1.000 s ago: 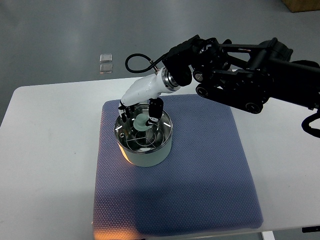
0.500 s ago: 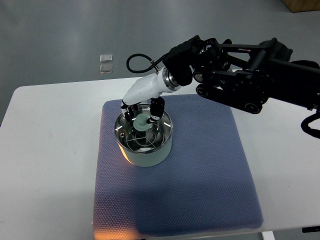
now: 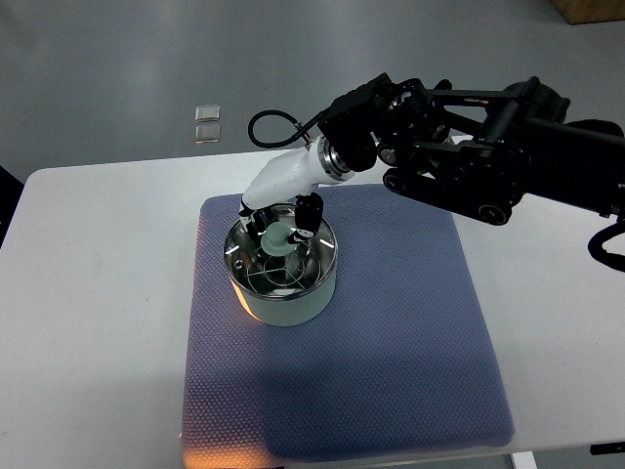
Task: Open lid and place right of pot
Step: 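Close the right hand fingers around the green lid knob, then lift the glass lid off the pot with the right hand, then lower the lid onto the mat beside the pot and release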
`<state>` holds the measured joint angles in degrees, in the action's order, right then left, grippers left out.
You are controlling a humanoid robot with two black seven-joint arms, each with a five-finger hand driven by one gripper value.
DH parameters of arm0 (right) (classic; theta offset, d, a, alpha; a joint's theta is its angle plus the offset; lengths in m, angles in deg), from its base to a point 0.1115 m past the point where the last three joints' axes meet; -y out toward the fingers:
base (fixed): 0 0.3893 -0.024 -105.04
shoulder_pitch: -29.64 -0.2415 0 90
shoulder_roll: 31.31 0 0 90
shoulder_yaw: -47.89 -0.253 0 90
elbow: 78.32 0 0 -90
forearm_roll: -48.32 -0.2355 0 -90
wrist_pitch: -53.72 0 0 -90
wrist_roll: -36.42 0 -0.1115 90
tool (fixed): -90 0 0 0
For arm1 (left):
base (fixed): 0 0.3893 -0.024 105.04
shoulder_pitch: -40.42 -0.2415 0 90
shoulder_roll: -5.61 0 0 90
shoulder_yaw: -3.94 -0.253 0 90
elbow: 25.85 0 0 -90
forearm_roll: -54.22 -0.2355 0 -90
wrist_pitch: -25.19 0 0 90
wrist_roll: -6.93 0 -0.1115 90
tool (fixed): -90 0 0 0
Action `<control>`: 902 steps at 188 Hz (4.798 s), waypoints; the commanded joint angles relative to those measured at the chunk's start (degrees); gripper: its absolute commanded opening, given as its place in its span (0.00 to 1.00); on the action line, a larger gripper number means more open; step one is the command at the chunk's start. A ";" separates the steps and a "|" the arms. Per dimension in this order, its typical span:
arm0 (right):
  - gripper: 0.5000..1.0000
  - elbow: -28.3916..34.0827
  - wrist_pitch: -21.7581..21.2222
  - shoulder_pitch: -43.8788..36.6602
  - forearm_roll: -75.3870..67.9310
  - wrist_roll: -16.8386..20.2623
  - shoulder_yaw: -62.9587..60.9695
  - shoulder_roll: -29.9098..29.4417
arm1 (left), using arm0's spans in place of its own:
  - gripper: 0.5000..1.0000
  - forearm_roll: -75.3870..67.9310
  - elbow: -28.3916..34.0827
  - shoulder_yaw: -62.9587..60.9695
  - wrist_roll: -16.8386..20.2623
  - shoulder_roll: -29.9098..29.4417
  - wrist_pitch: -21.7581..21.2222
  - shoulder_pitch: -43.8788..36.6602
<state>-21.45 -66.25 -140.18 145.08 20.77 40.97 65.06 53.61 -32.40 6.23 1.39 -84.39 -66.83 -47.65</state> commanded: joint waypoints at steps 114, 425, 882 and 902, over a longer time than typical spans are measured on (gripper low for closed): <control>0.07 -0.26 0.09 -0.07 0.01 0.10 0.06 0.04 | 1.00 0.00 0.05 0.00 0.00 0.00 0.00 0.00; 0.00 0.35 -0.26 -2.53 -1.22 -0.26 -1.17 2.32 | 1.00 0.00 -0.03 0.00 0.00 0.00 0.00 0.00; 0.04 -0.09 5.71 11.88 2.38 0.27 -1.08 14.36 | 1.00 0.00 0.05 0.00 0.00 0.00 0.00 0.00; 0.08 -0.09 5.71 11.88 2.38 0.27 -1.08 14.36 | 1.00 0.00 -0.03 0.00 0.00 0.00 0.00 0.00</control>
<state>-21.52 -60.58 -128.38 147.45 21.04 39.88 79.49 53.61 -32.38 6.23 1.39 -84.39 -66.83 -47.65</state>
